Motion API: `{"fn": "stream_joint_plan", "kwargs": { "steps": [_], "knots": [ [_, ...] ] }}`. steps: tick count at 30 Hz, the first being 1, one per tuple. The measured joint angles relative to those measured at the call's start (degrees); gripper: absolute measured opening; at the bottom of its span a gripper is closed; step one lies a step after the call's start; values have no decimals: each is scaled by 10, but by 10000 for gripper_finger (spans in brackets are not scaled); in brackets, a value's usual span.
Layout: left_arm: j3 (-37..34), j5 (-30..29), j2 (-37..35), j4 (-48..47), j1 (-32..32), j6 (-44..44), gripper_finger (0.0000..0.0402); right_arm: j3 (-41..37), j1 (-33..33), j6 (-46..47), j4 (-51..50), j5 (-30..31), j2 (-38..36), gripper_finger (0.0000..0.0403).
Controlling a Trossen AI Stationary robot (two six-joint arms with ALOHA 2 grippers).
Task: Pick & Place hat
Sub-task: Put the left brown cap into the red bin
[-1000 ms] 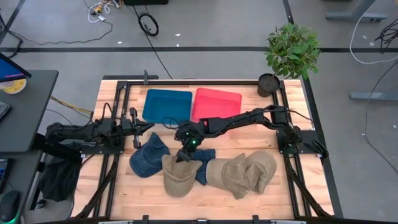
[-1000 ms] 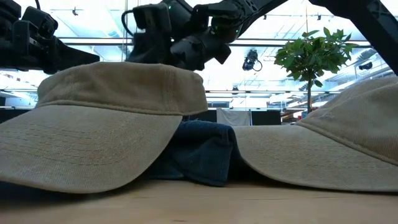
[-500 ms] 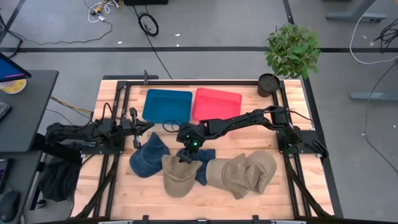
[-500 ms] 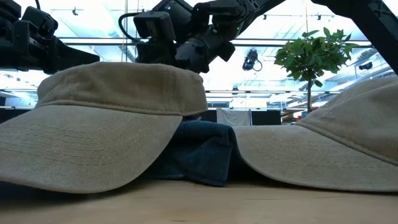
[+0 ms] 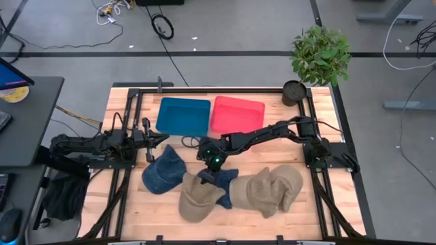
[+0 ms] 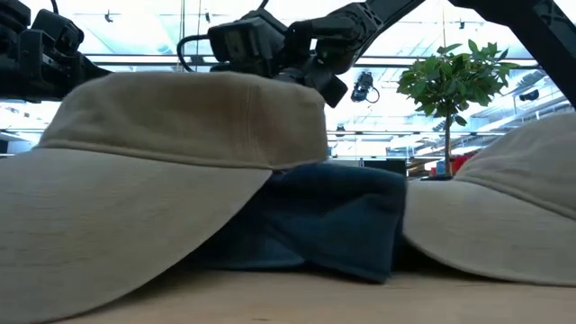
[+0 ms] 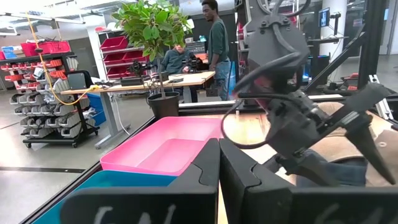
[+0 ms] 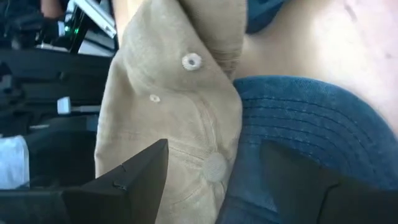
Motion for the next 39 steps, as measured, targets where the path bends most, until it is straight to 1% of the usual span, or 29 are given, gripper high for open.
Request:
{"fn": "stream_joint_plan", "kwargs": {
  "steps": [8,12,18,22,25,29,34,39],
  "knots": [
    [0,0,0,0,0,0,3,-1,15,-15,47,-12,0,258],
    [0,0,0,0,0,0,3,-1,21,-10,72,5,0,258],
    [0,0,0,0,0,0,3,-1,13,-14,69,41,0,258],
    [0,0,0,0,0,0,3,-1,-6,5,84,19,-2,258],
    [0,0,0,0,0,0,3,-1,-18,1,100,18,-3,258],
    [0,0,0,0,0,0,3,-1,-31,-6,94,15,0,258],
    [0,0,0,0,0,0,3,-1,-25,-45,81,5,0,258],
    [0,0,0,0,0,0,3,-1,-13,-51,84,6,1,258]
  ]
}}
